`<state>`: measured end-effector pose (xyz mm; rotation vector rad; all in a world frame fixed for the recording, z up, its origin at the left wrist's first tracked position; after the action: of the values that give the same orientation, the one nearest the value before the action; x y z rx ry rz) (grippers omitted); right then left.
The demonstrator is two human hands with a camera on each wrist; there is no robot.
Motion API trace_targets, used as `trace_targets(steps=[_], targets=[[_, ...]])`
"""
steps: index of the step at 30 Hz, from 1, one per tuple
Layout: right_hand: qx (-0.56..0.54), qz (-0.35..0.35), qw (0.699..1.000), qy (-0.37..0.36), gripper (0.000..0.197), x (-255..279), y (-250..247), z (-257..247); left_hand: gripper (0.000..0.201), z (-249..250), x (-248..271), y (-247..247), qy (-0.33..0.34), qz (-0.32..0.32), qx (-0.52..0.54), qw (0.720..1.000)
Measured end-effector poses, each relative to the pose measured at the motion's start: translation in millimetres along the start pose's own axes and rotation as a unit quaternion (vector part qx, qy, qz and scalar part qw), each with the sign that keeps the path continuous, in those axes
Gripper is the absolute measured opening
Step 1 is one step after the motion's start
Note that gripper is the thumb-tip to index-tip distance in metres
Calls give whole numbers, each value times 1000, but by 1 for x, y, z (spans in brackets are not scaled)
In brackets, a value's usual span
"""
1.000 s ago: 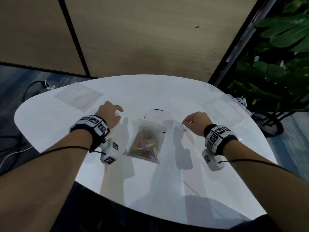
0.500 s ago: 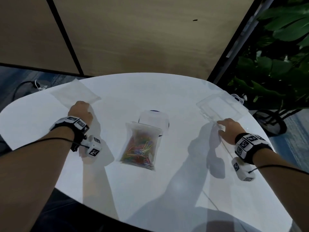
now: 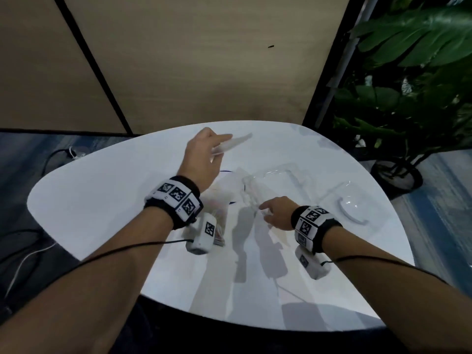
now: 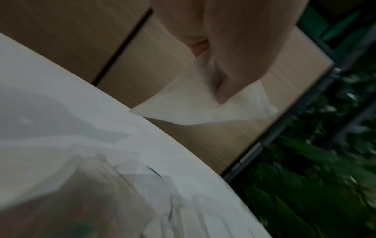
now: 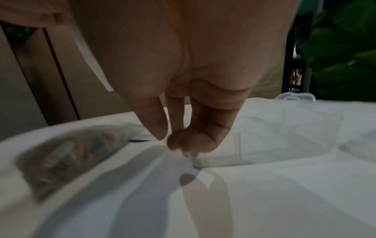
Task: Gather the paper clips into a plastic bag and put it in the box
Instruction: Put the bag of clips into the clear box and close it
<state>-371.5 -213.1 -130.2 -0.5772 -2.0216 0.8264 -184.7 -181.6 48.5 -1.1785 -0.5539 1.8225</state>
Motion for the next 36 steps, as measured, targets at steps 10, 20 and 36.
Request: trace_targets(steps=[10,20,36], targets=[[-237,182,954,10,34,59,-92,95,51,53,42,110,21,-189,28,981],[-57,173,931,317,136,64,-72,260,51,42,86,205,-23,-417,33,908],[-79,140,888,431,154,84,-56,275,65,36,84,239,90,-434,-251,861]])
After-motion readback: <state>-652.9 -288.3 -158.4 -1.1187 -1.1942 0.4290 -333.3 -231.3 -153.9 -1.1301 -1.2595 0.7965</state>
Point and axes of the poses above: each hand's wrist, its own x-axis away from the middle knuckle, its own y-axis out of the palm, z = x × y, the point moved 10 cm from there along -x, towards the middle knuckle, and after that the axes turned 8 degrees about -x, right-handed, at the moved point
